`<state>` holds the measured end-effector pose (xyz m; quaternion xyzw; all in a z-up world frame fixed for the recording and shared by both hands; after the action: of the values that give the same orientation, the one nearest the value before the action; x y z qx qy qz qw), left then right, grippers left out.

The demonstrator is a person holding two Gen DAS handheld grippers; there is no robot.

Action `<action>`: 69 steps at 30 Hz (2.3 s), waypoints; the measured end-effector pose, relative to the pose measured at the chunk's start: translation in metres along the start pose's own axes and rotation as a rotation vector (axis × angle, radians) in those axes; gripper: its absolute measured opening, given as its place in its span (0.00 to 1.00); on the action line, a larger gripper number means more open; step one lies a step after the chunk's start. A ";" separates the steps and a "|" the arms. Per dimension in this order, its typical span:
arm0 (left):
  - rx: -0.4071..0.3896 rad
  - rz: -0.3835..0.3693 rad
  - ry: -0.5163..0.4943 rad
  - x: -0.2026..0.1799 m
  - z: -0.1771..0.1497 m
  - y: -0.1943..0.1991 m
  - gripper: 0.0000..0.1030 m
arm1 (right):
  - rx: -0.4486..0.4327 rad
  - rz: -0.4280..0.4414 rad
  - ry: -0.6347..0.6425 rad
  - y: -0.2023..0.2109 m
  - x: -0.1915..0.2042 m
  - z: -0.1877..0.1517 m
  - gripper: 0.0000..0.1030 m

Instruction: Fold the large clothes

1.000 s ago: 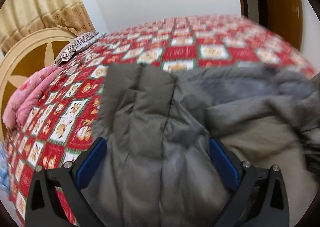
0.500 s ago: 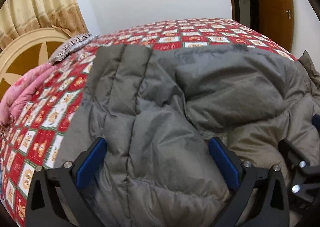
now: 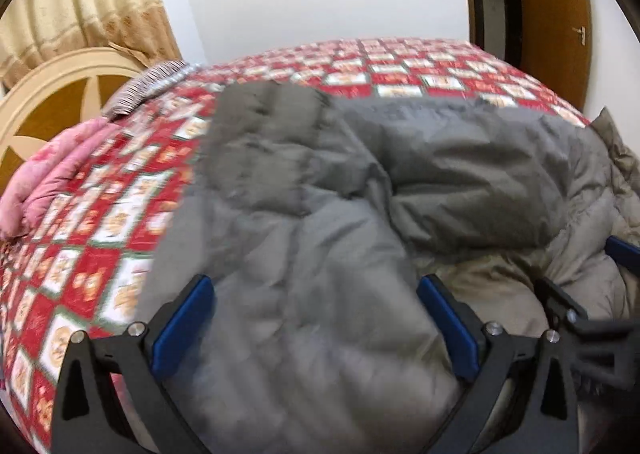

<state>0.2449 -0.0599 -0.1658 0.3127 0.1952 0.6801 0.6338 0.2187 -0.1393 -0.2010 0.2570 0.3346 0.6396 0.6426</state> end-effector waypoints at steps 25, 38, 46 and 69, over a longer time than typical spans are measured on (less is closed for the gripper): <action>0.088 -0.264 0.384 0.054 -0.069 0.020 0.34 | -0.056 -0.043 0.053 0.052 0.019 -0.061 0.97; -0.034 -0.288 0.368 0.090 -0.054 0.046 0.09 | -0.042 -0.026 0.082 0.071 0.025 -0.060 0.96; -0.168 -0.100 0.321 0.177 -0.030 0.088 0.07 | -0.170 0.013 0.063 0.125 0.019 -0.031 0.93; -0.442 -0.443 -0.529 -0.109 -0.034 0.178 0.07 | -0.115 -0.056 -0.251 0.133 -0.097 -0.102 0.90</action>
<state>0.0902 -0.1837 -0.0924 0.2835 -0.0629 0.4488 0.8451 0.0591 -0.2387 -0.1561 0.2882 0.2215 0.6025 0.7106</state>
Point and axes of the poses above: each gripper's, at about its wrist camera, not at the fingertips, and y roughly against the way its jaws point, x to its left, z to its top, the point moved 5 cm from there along -y, roughly the way its jaws point, and after that the axes turned 3 degrees about z, right-handed, at the moved point
